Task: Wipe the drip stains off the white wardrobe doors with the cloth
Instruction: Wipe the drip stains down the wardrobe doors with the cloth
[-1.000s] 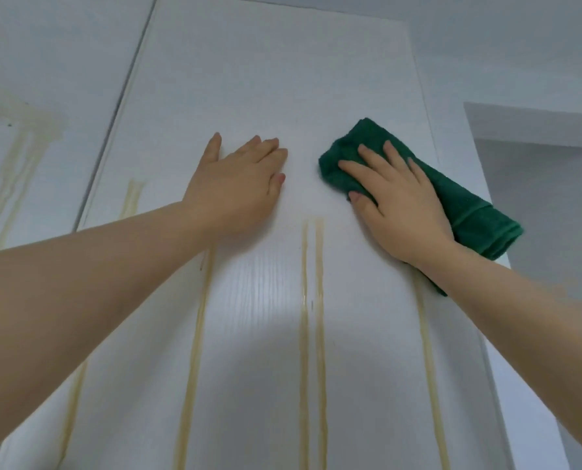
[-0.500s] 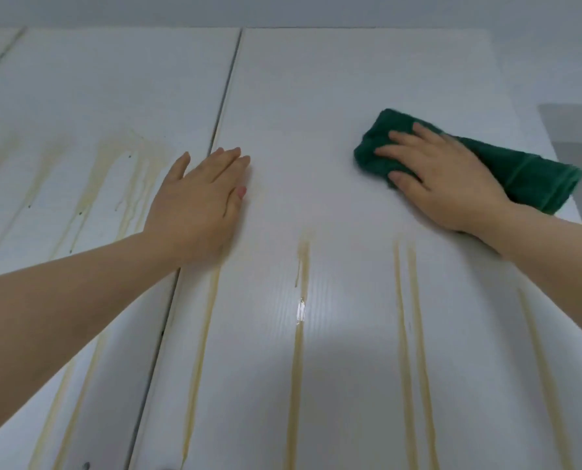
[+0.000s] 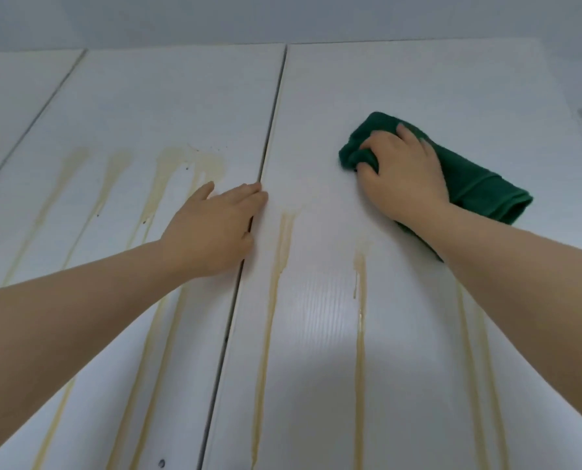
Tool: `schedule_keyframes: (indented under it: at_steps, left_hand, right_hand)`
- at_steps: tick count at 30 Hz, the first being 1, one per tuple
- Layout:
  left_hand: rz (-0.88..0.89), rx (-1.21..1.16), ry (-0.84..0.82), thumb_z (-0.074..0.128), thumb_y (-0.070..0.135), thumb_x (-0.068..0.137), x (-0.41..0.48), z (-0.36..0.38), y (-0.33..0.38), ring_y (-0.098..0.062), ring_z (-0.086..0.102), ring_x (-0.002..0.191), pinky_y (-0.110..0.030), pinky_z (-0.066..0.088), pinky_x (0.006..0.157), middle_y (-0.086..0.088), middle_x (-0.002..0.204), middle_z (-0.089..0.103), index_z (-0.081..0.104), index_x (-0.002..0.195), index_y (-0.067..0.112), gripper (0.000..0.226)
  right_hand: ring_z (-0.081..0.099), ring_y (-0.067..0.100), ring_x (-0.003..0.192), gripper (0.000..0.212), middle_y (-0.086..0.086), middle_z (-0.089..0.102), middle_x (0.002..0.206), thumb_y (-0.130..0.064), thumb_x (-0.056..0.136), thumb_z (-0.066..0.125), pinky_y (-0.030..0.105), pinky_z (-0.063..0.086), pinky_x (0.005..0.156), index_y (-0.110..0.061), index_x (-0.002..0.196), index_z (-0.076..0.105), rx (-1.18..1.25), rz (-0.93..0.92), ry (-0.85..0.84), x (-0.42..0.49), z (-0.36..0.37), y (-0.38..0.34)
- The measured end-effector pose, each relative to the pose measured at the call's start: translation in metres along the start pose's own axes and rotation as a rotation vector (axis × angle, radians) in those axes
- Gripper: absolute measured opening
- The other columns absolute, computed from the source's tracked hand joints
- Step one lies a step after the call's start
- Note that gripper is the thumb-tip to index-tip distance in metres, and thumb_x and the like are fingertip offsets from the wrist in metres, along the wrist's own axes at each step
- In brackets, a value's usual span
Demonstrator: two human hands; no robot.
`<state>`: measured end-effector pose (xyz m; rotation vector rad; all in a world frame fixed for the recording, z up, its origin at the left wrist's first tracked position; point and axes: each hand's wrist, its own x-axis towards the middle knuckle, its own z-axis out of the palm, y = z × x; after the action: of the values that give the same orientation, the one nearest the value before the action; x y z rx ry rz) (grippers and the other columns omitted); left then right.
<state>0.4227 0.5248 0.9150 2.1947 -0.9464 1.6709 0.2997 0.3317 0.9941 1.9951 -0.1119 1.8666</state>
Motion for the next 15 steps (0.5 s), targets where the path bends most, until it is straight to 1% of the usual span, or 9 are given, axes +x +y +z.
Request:
schedule_keyframes:
  at_steps: [1,4,6,7,8,10,11,12,15]
  left_hand:
    - [0.01,0.033,-0.027,0.033,0.018,0.095,-0.001,0.001,-0.001,-0.005,0.006,0.144,-0.033,-0.003,0.116,0.007,0.158,-0.001,0.004,0.151,0.022,0.063]
    - [0.014,0.063,-0.059,0.032,0.021,0.096,-0.003,0.0,-0.003,-0.006,-0.003,0.144,-0.035,-0.005,0.116,0.007,0.158,-0.008,-0.003,0.15,0.022,0.065]
    - [0.014,0.081,-0.069,0.031,0.022,0.097,-0.007,0.001,-0.003,-0.006,-0.005,0.144,-0.035,-0.006,0.116,0.007,0.157,-0.011,-0.006,0.15,0.021,0.064]
    - [0.016,0.091,-0.072,0.03,0.022,0.097,-0.009,0.002,-0.003,-0.007,-0.007,0.144,-0.035,-0.006,0.116,0.007,0.157,-0.012,-0.007,0.15,0.021,0.064]
    - [0.016,0.095,-0.075,0.029,0.023,0.097,-0.011,0.002,-0.003,-0.007,-0.007,0.144,-0.035,-0.007,0.116,0.007,0.157,-0.012,-0.007,0.15,0.021,0.064]
    - [0.009,0.098,-0.064,0.028,0.023,0.098,-0.014,0.003,-0.003,-0.007,-0.008,0.144,-0.037,-0.008,0.116,0.007,0.157,-0.011,-0.006,0.15,0.021,0.062]
    - [0.008,0.099,-0.051,0.027,0.022,0.098,-0.014,0.003,-0.003,-0.008,-0.007,0.144,-0.039,-0.008,0.116,0.007,0.157,-0.009,-0.005,0.15,0.021,0.062]
    - [0.01,0.094,-0.035,0.027,0.022,0.097,-0.014,0.003,-0.002,-0.008,-0.005,0.145,-0.041,-0.009,0.115,0.008,0.158,-0.007,-0.003,0.15,0.022,0.061]
    - [0.02,0.056,0.005,0.027,0.019,0.097,-0.016,0.003,-0.001,-0.009,0.003,0.145,-0.042,-0.007,0.115,0.008,0.158,-0.002,0.001,0.151,0.024,0.06]
  right_hand:
    - [0.016,0.022,0.143,0.031,-0.003,0.04,0.145,-0.027,0.096,0.039,0.037,0.009,0.115,-0.02,0.124,0.051,0.004,-0.048,-0.021,-0.004,0.004,-0.012]
    - [0.016,0.018,0.143,0.027,-0.007,0.039,0.147,-0.026,0.094,0.046,0.033,0.007,0.115,-0.022,0.119,0.055,0.038,-0.423,-0.157,-0.028,0.01,-0.035]
    - [0.02,0.02,0.142,0.025,-0.005,0.043,0.144,-0.023,0.092,0.05,0.034,0.013,0.114,-0.019,0.116,0.058,0.036,-0.526,-0.204,-0.024,0.006,-0.03]
    - [0.023,0.021,0.141,0.025,-0.003,0.046,0.142,-0.022,0.091,0.051,0.034,0.017,0.114,-0.018,0.115,0.058,0.028,-0.483,-0.183,-0.015,0.005,-0.025]
    - [0.024,0.021,0.141,0.024,-0.001,0.049,0.14,-0.021,0.092,0.049,0.034,0.018,0.113,-0.017,0.114,0.058,0.028,-0.381,-0.143,-0.005,0.005,-0.023]
    - [0.023,0.021,0.14,0.023,-0.001,0.051,0.137,-0.018,0.092,0.045,0.034,0.014,0.114,-0.018,0.112,0.056,0.041,-0.163,-0.038,0.002,0.012,-0.032]
    - [0.023,0.022,0.14,0.023,-0.001,0.052,0.135,-0.017,0.091,0.044,0.035,0.012,0.114,-0.017,0.111,0.056,0.042,-0.144,-0.024,-0.003,0.015,-0.04]
    - [0.026,0.024,0.139,0.023,0.0,0.054,0.133,-0.016,0.089,0.044,0.035,0.013,0.113,-0.017,0.108,0.058,0.056,-0.213,-0.04,-0.014,0.019,-0.047]
    - [0.035,0.028,0.135,0.033,0.001,0.058,0.13,-0.028,0.083,0.038,0.036,0.017,0.111,-0.018,0.1,0.065,0.125,-0.615,-0.201,-0.055,0.019,-0.057]
